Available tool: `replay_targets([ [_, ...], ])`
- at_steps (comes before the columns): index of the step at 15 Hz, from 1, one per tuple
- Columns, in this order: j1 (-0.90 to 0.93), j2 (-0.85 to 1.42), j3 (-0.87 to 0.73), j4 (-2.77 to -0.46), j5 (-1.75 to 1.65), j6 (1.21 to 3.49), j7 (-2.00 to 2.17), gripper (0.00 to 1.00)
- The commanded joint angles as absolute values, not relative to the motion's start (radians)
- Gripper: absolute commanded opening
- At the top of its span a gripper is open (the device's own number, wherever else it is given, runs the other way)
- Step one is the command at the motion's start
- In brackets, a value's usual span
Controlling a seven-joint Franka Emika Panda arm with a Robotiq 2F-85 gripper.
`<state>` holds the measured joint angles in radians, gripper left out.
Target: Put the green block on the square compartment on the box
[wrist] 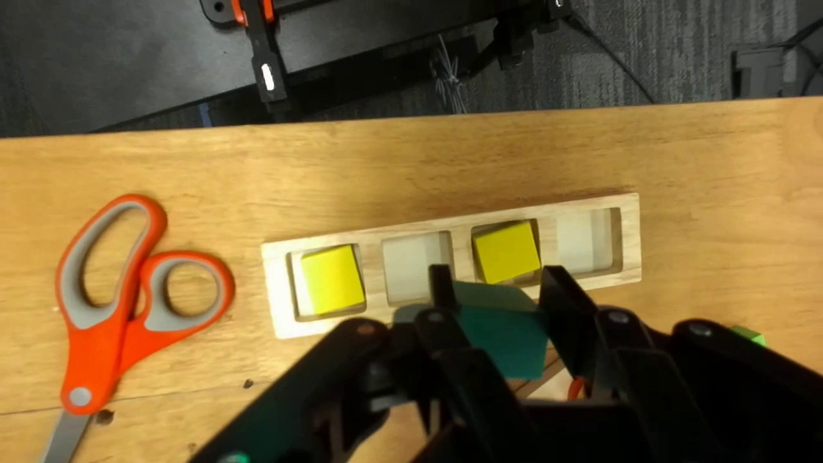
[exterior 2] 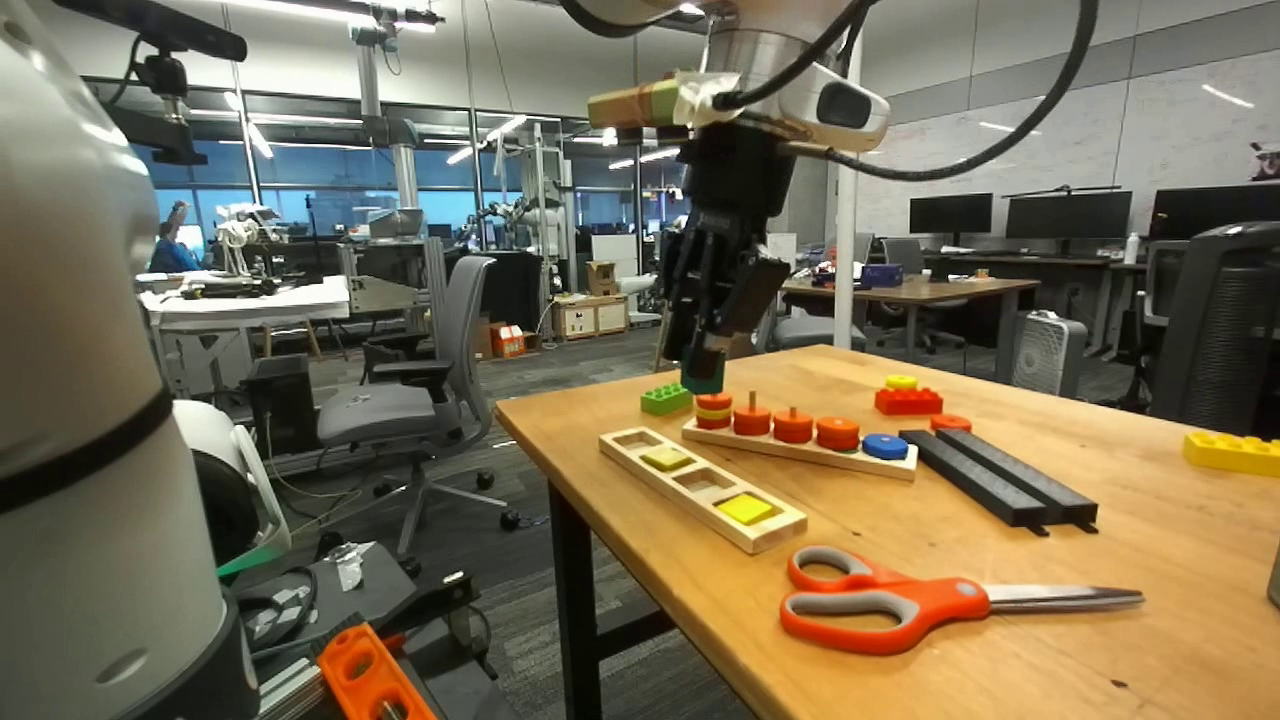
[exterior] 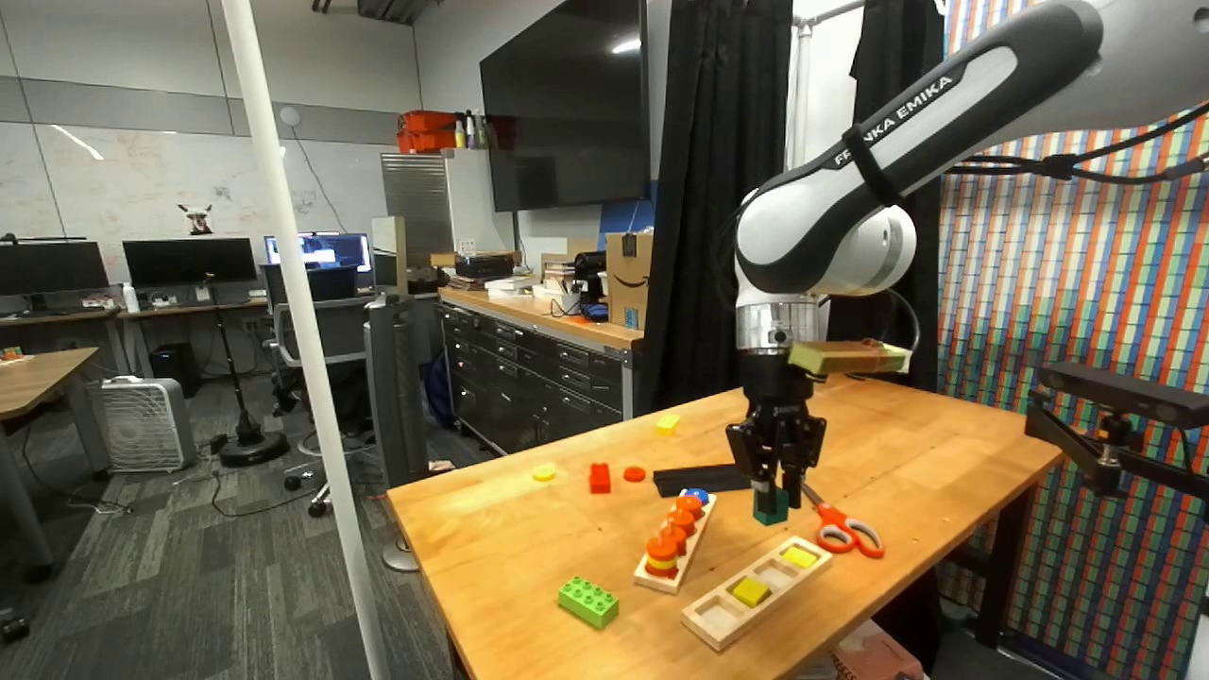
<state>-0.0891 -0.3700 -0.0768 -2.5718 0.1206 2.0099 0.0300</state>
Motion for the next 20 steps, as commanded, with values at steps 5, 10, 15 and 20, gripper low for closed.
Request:
replay_targets([
  [5,-0.066,-0.334,-0.099,-2.59,0.216,2.013,-0.076,0.23],
  [10,-0.073,-0.282,-0.097,-2.585,0.216,2.013,-0.071,0.23],
  [15,-0.077,-0.221,-0.107,-2.569,0.22,2.023,-0.099,0.23],
  [20,-0.081,-0.168,-0.118,-2.548,0.222,2.044,-0.122,0.23],
])
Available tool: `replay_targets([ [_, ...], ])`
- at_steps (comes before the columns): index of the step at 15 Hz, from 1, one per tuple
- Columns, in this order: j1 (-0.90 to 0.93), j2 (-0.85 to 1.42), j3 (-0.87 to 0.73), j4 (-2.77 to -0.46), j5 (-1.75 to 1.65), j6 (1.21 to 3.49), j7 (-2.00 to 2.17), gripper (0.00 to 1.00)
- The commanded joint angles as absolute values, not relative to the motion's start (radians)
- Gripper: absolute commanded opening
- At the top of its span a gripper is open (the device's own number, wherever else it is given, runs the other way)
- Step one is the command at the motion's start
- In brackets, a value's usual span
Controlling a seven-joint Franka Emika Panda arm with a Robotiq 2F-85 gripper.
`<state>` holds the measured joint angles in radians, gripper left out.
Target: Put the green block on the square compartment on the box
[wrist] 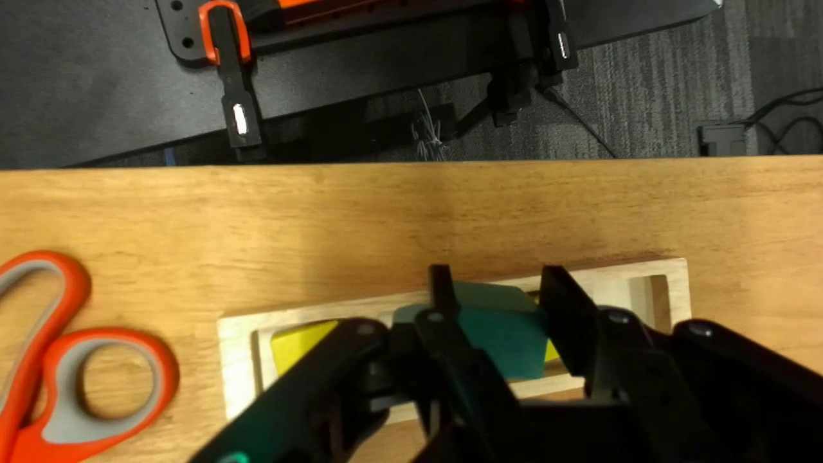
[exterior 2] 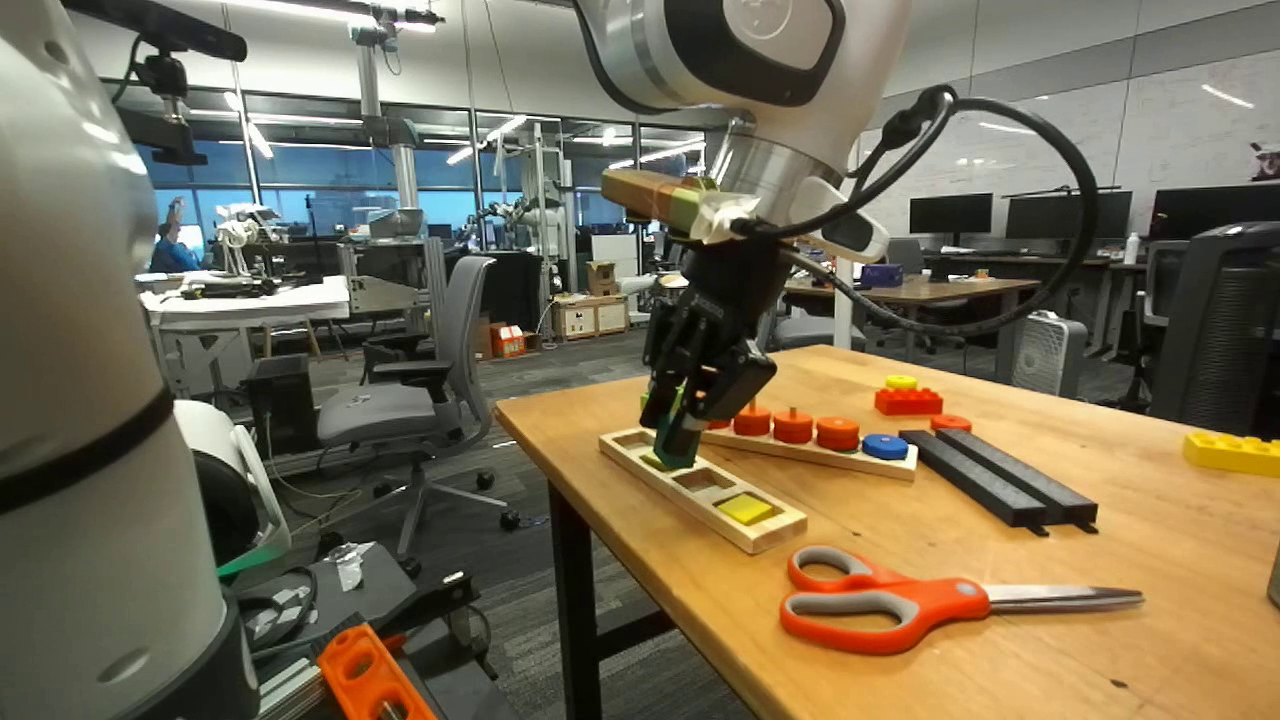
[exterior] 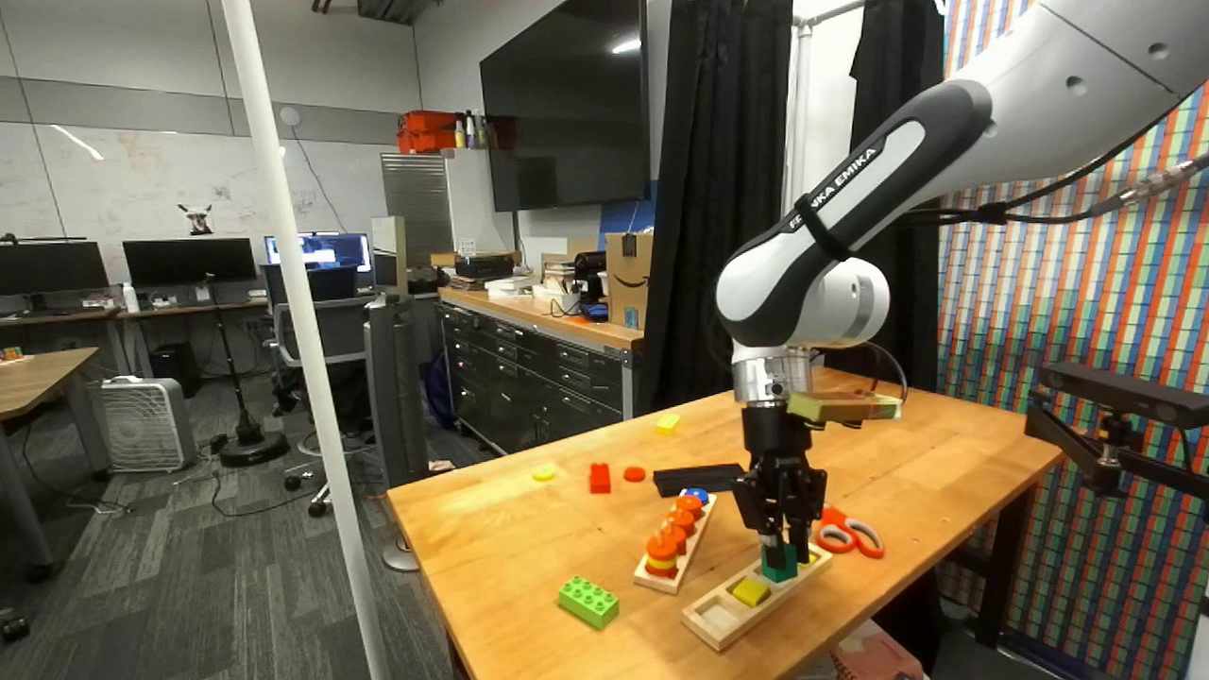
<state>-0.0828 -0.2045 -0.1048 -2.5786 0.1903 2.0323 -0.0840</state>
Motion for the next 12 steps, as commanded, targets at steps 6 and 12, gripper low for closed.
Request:
replay_targets([
  [6,-0.089,-0.125,-0.131,-2.523,0.225,2.051,-0.143,0.23],
  [12,-0.095,-0.099,-0.138,-2.502,0.223,2.052,-0.146,0.23],
])
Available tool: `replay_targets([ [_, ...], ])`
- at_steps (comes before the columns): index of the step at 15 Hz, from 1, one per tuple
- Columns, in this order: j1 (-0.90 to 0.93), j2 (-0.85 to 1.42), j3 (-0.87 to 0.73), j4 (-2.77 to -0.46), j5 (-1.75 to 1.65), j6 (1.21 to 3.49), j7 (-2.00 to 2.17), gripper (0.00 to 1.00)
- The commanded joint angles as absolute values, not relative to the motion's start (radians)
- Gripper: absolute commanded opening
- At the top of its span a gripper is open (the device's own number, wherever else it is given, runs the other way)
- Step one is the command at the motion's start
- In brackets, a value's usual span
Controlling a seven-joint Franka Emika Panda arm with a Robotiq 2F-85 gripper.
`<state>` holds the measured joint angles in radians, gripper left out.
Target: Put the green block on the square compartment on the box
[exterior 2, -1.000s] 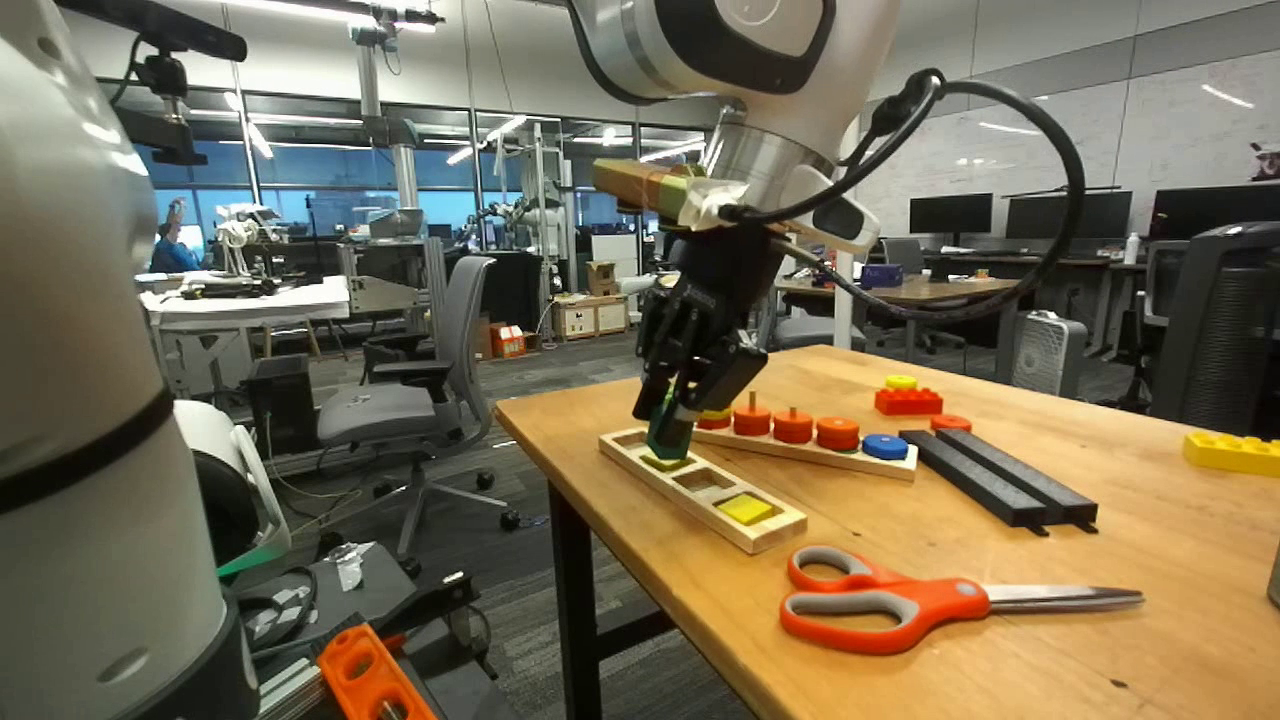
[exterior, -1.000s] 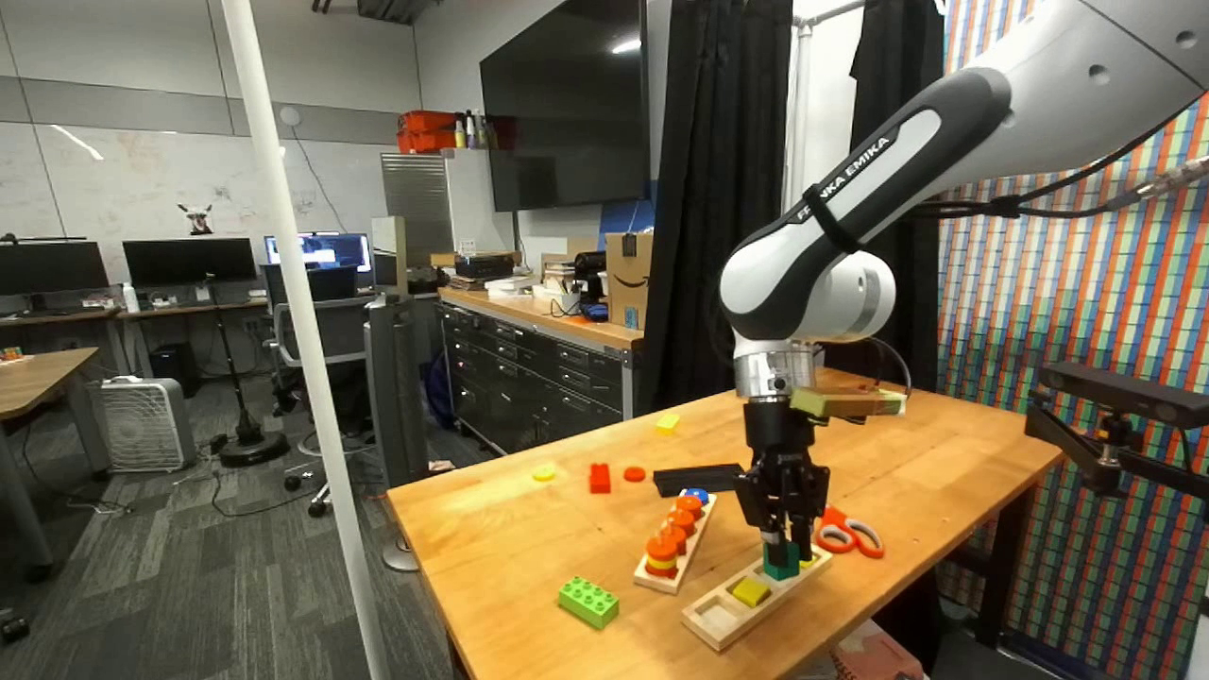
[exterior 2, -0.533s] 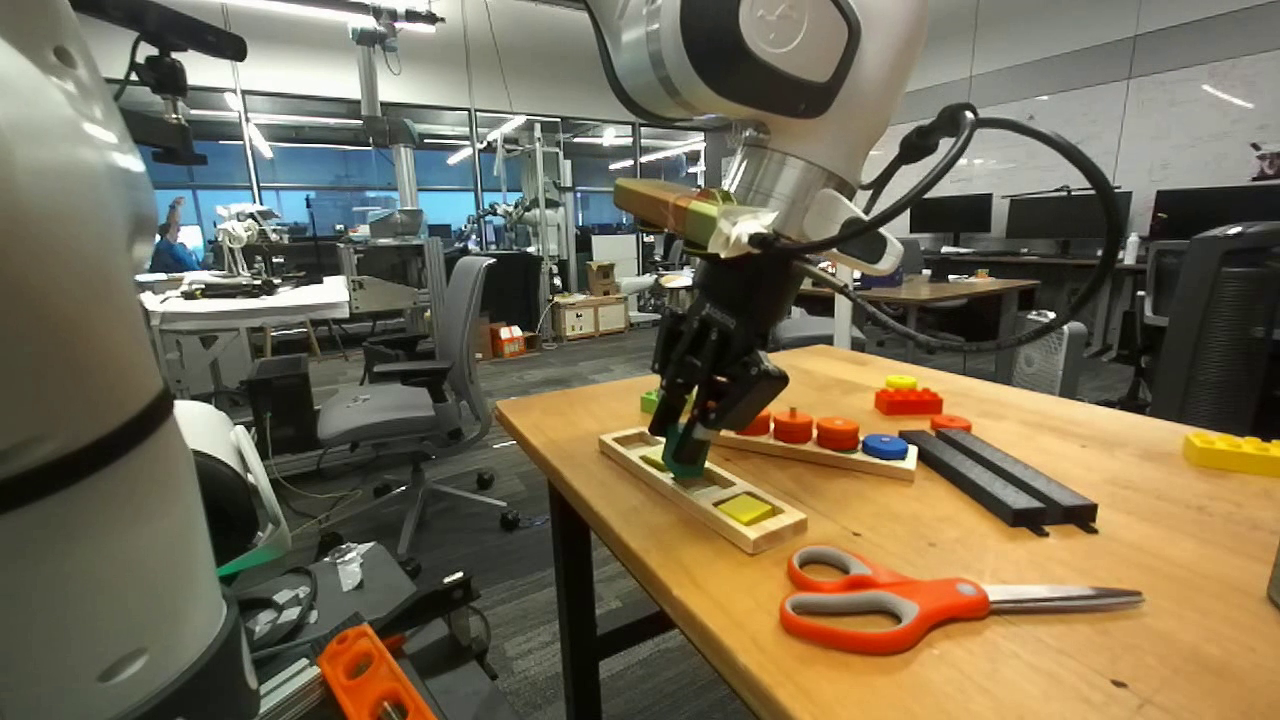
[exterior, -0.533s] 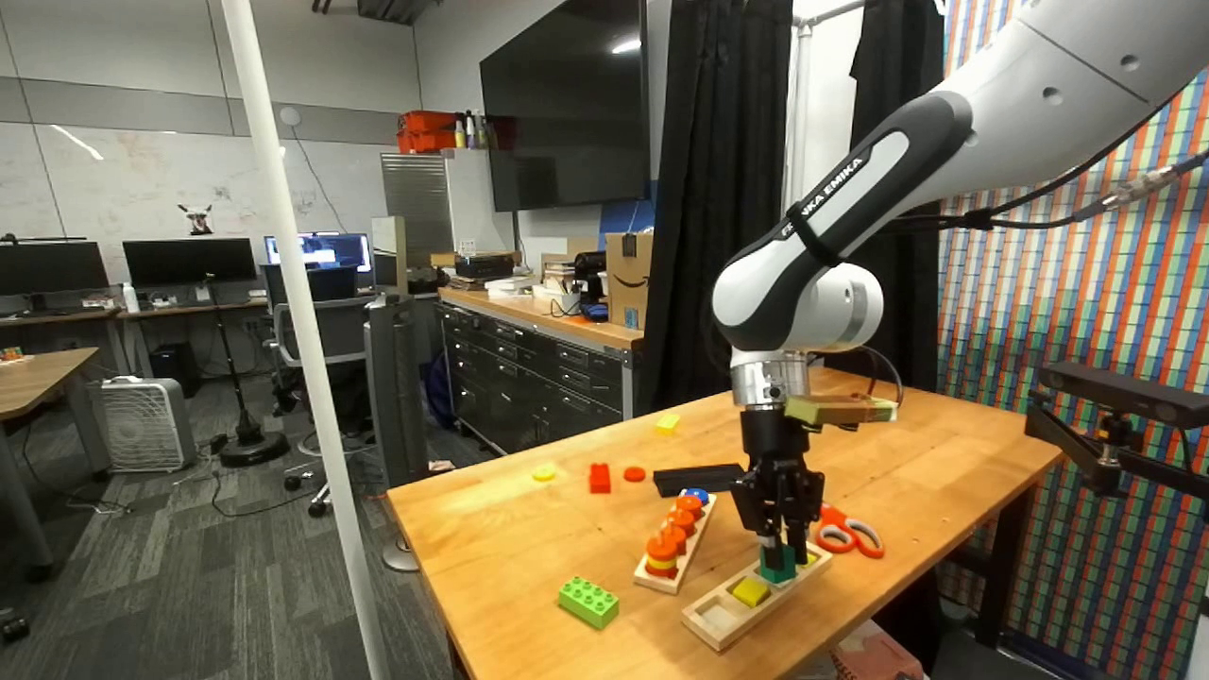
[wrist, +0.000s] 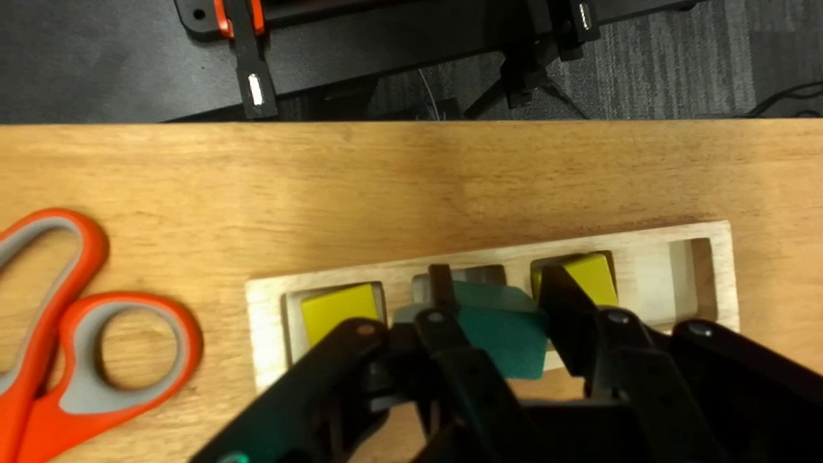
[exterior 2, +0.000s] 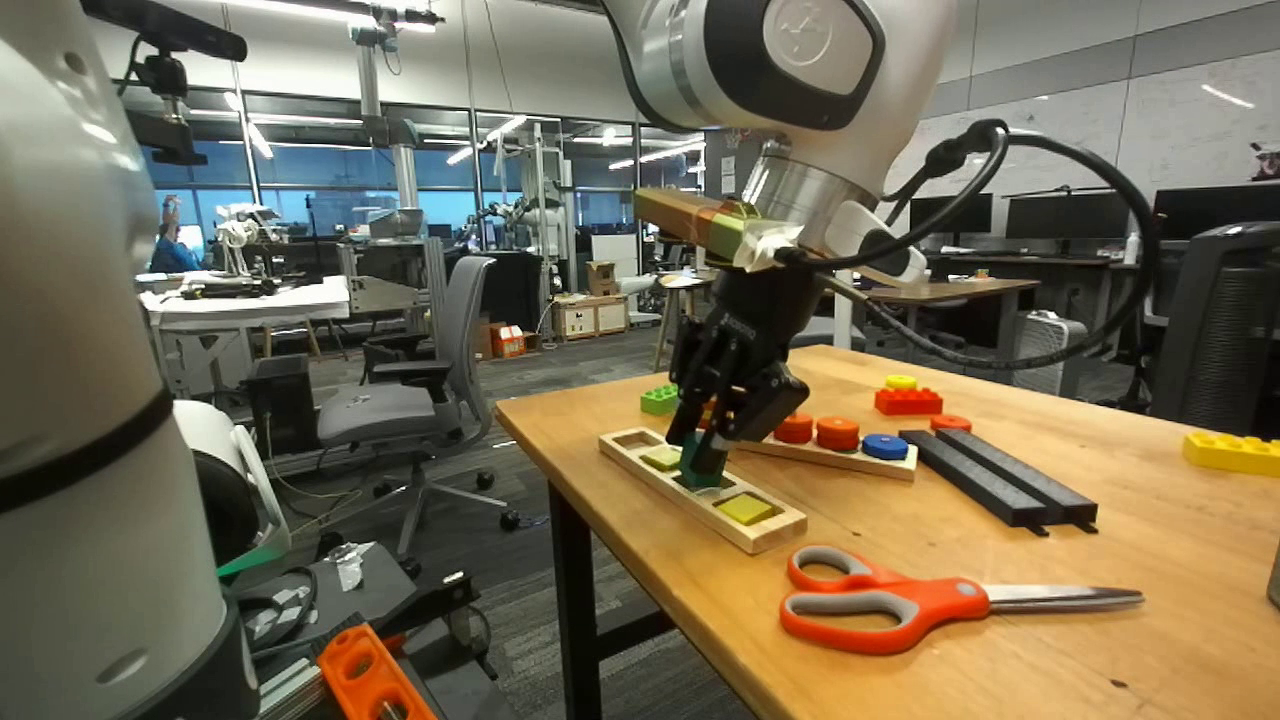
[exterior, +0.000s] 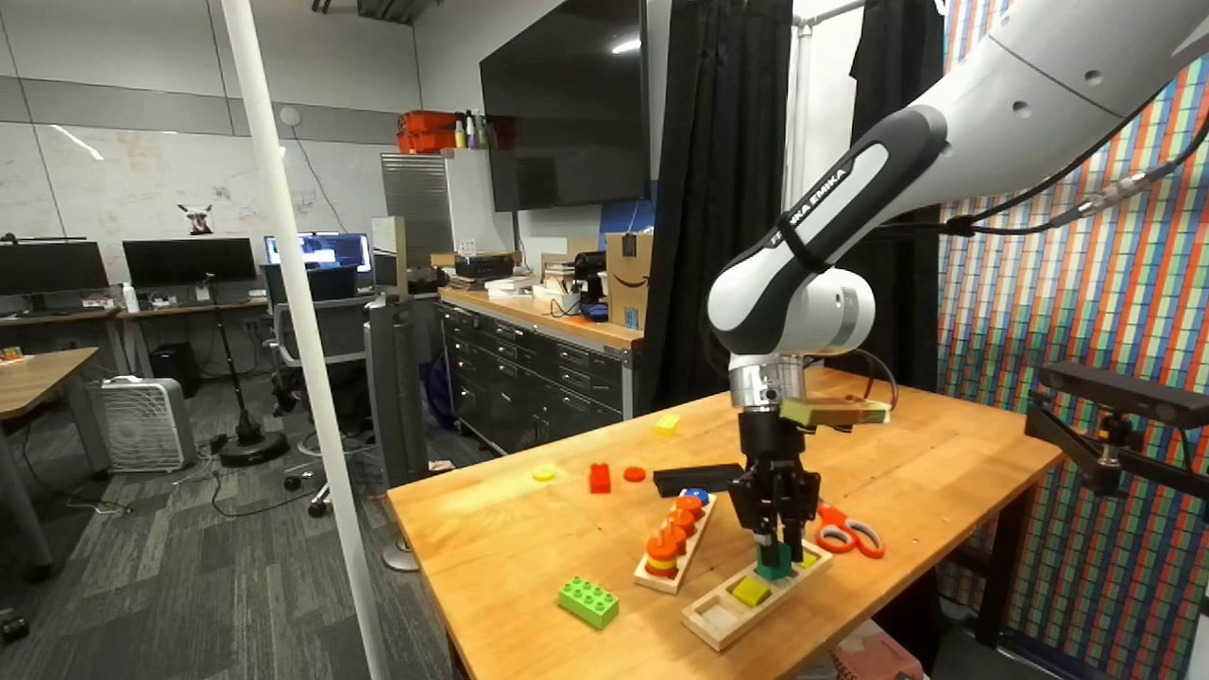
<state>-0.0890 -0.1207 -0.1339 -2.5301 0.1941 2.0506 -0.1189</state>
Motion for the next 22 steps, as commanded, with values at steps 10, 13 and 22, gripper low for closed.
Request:
replay_targets([
  [10,-0.099,-0.088,-0.133,-2.499,0.212,2.056,-0.115,0.71],
  [13,-0.1,-0.095,-0.132,-2.503,0.206,2.058,-0.101,0.94],
  [22,-0.105,-0.387,-0.056,-2.533,0.022,1.958,0.272,1.0],
])
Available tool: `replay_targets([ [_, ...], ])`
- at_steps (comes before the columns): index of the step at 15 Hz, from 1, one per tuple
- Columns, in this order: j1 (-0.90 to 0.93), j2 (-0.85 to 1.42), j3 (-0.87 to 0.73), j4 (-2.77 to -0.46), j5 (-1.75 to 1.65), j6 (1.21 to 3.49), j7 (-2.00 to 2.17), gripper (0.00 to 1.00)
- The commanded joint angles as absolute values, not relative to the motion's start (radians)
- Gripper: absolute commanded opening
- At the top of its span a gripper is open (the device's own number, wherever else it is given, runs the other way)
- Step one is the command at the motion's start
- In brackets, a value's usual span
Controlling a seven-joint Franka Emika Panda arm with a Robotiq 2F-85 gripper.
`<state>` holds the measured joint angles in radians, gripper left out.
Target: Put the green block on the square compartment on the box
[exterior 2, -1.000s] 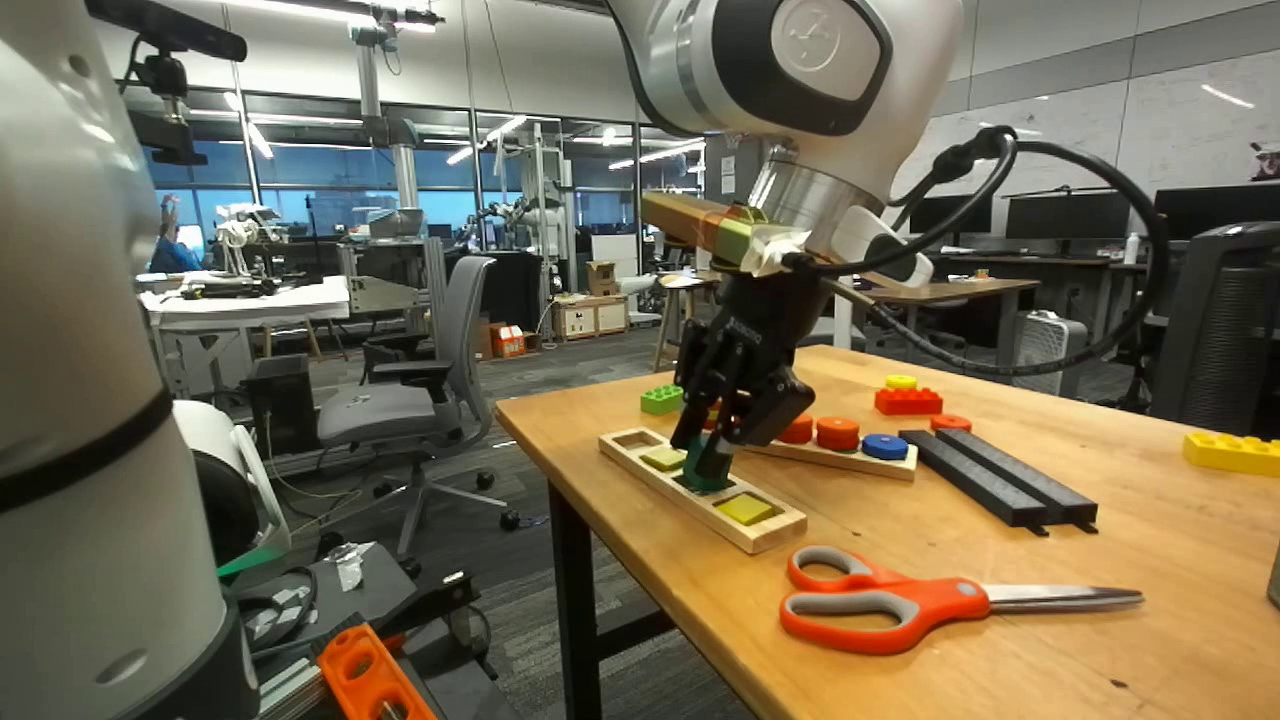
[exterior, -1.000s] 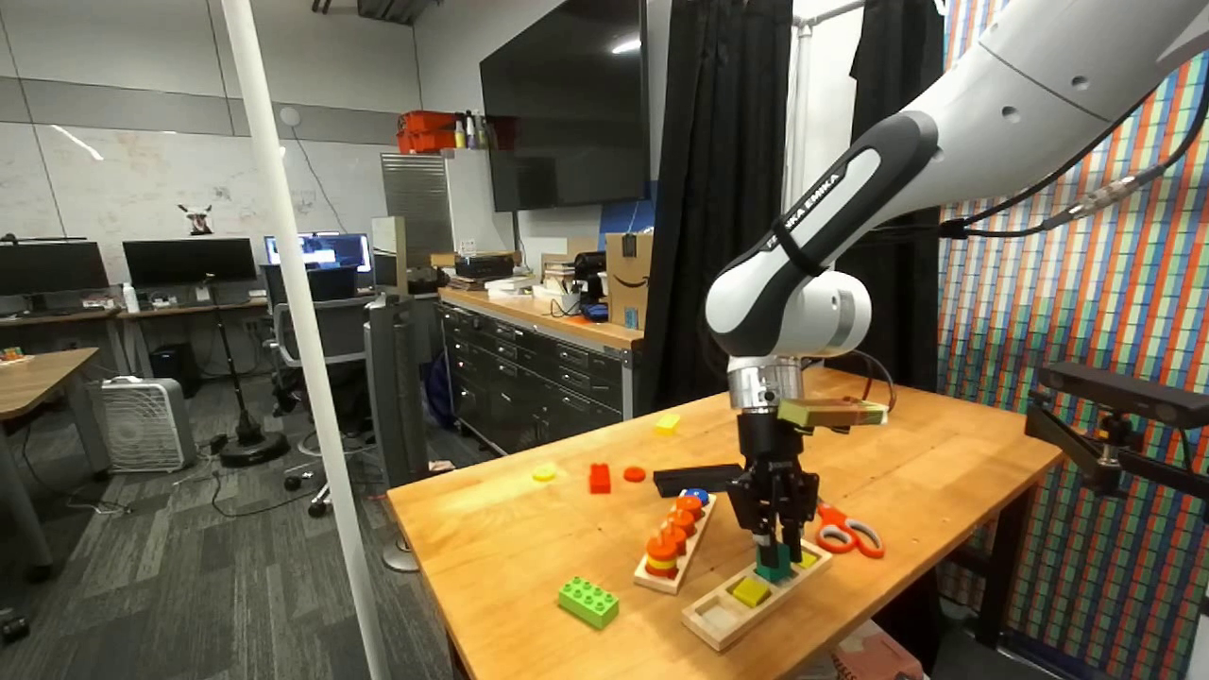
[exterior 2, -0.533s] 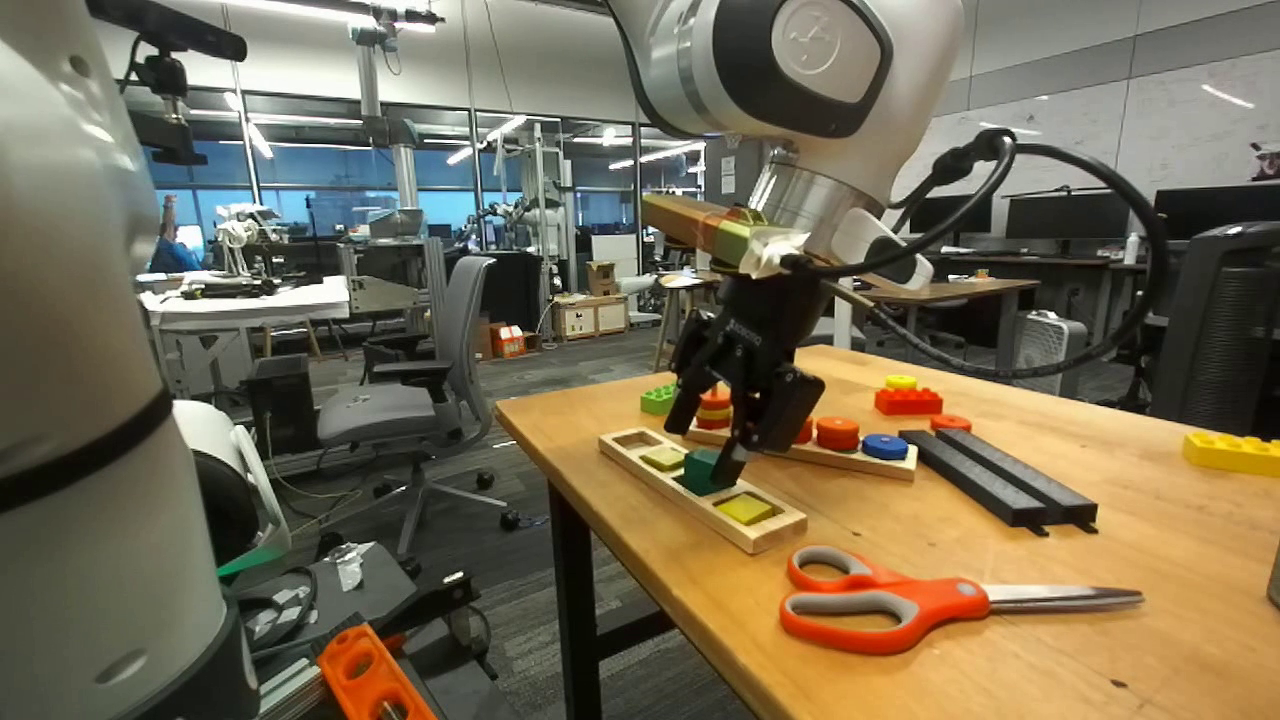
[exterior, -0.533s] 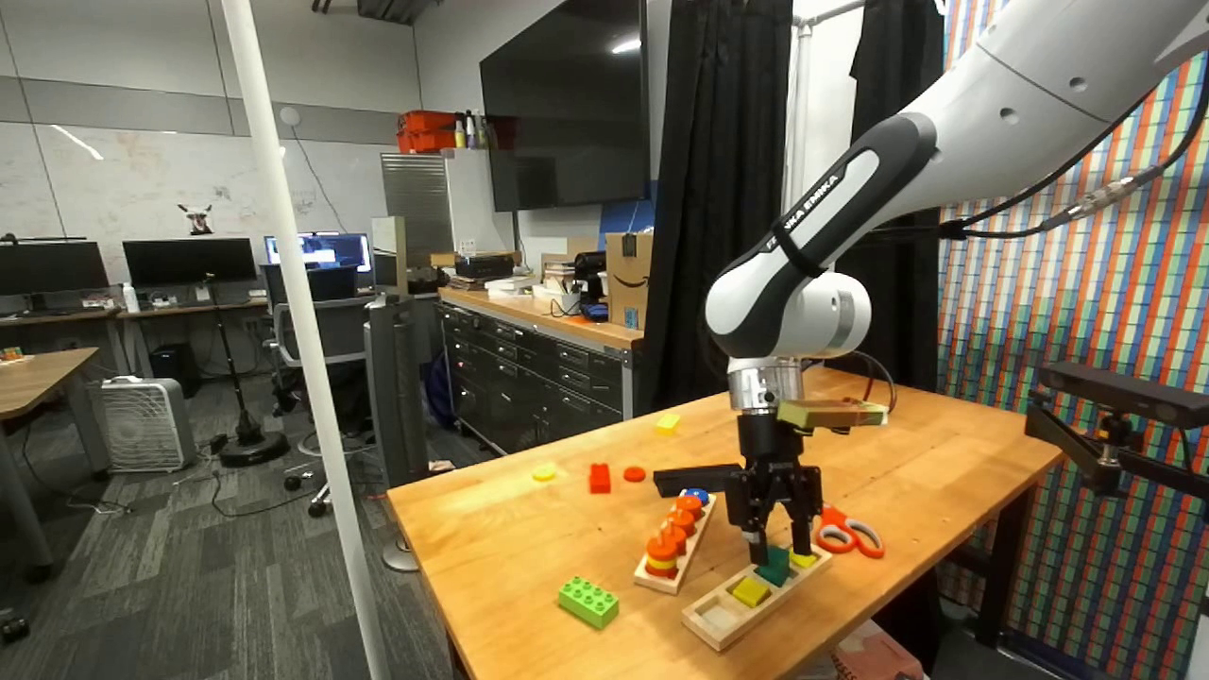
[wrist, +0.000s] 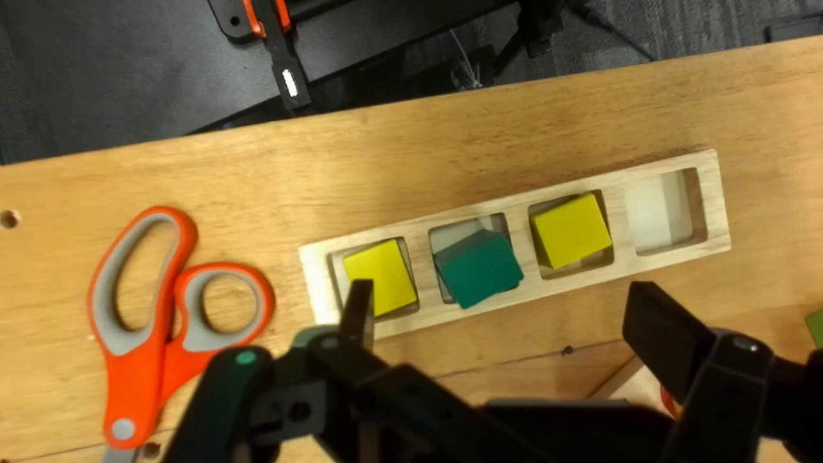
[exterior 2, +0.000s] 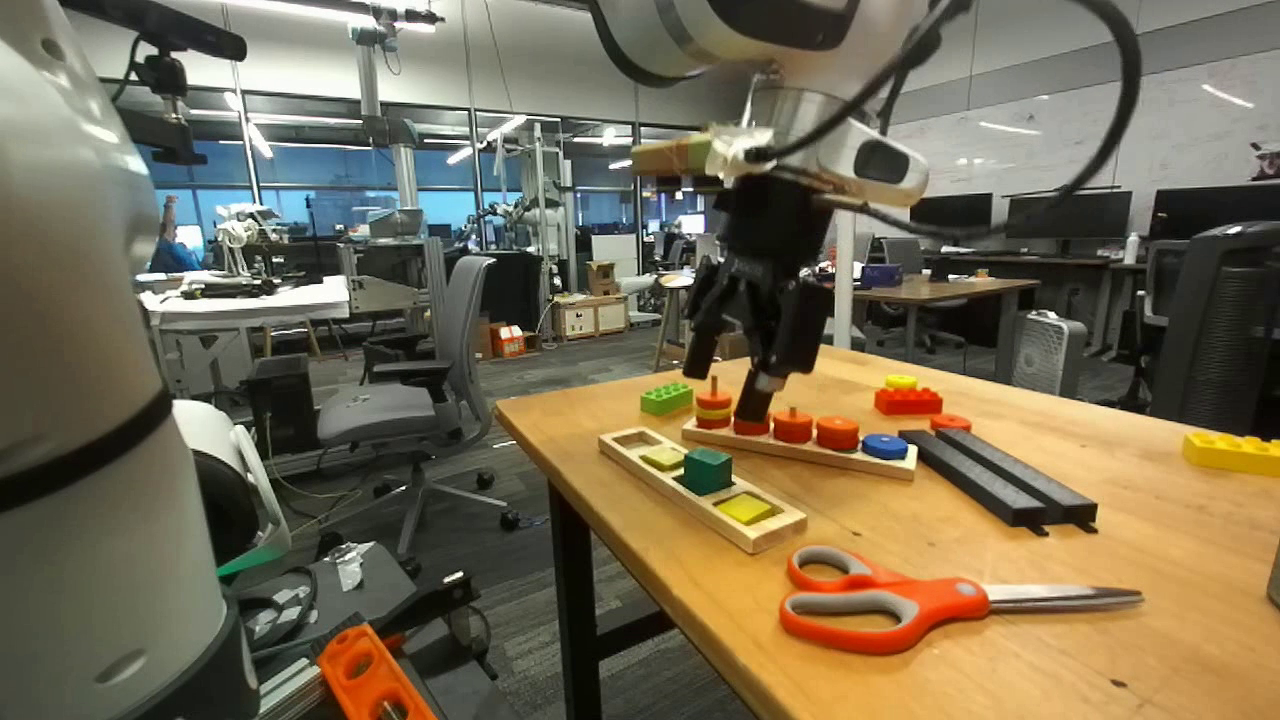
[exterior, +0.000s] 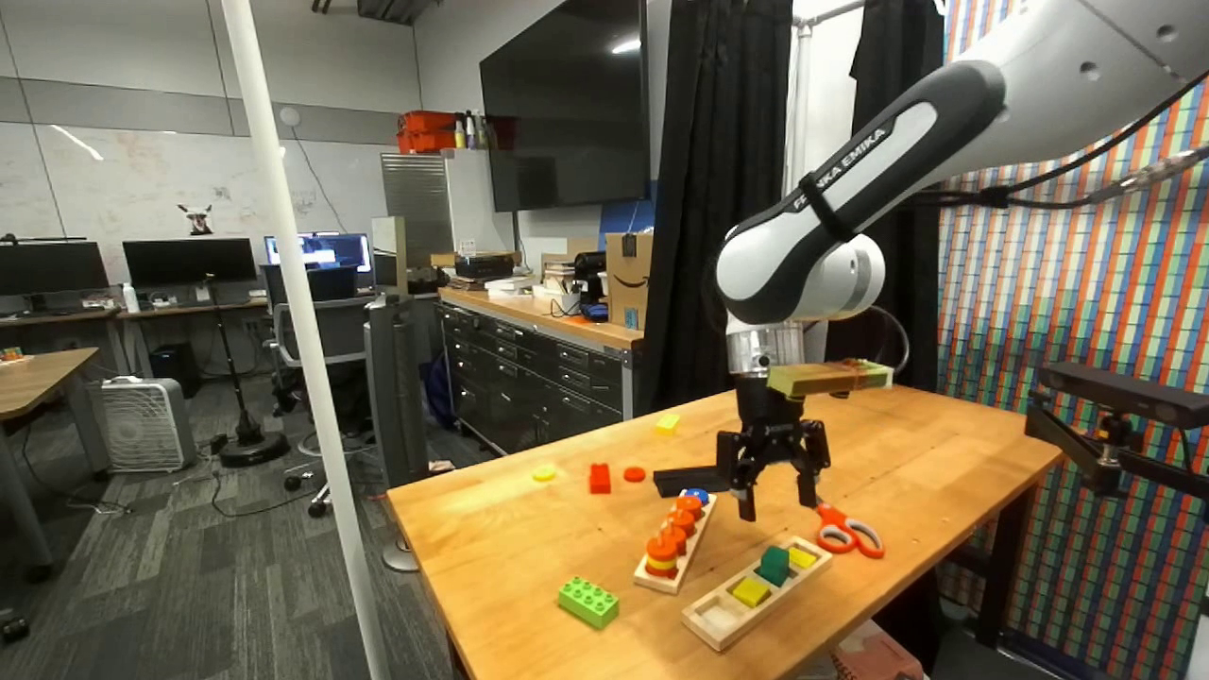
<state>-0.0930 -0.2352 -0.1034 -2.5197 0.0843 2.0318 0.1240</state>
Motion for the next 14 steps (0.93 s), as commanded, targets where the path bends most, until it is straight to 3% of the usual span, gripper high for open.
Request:
replay_targets([
  [1,-0.107,-0.435,-0.037,-2.535,0.01,1.933,0.322,1.0],
  [9,-0.117,-0.74,0.127,-2.554,-0.001,1.788,0.624,1.0],
  [14,-0.096,-0.859,0.153,-2.603,-0.009,1.748,0.609,1.0],
])
